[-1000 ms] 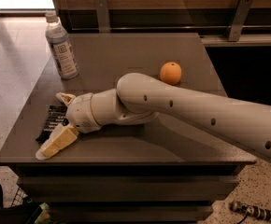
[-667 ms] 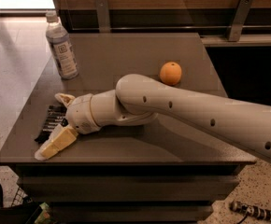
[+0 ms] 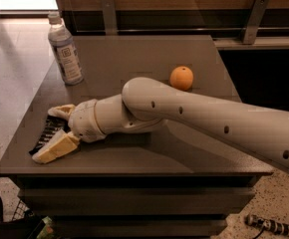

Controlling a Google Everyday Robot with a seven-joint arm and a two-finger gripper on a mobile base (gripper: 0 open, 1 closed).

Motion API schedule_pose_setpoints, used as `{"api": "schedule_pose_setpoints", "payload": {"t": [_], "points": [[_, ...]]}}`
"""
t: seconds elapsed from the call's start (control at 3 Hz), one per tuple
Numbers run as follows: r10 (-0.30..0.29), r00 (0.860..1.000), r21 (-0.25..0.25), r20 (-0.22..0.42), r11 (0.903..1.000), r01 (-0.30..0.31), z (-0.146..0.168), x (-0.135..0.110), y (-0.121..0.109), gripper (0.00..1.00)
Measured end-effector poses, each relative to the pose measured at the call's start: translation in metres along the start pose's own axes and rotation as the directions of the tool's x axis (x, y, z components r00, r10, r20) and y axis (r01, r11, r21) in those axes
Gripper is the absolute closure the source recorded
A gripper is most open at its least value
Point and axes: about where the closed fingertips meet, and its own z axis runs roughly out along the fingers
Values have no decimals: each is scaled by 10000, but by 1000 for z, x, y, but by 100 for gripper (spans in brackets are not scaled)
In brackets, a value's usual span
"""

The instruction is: Pick rxbar chocolate

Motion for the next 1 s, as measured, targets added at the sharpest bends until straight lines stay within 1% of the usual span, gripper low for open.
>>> {"api": "schedule_pose_setpoints", "payload": {"t": [0.33,0.67,1.0], "points": [[-1,10000,-2,0,10000,1,-1,-2,0,88],[-1,10000,-2,0,10000,1,-1,-3,0,100],[-49,10000,-52,68,10000,49,-2,-5,-1,100]]}}
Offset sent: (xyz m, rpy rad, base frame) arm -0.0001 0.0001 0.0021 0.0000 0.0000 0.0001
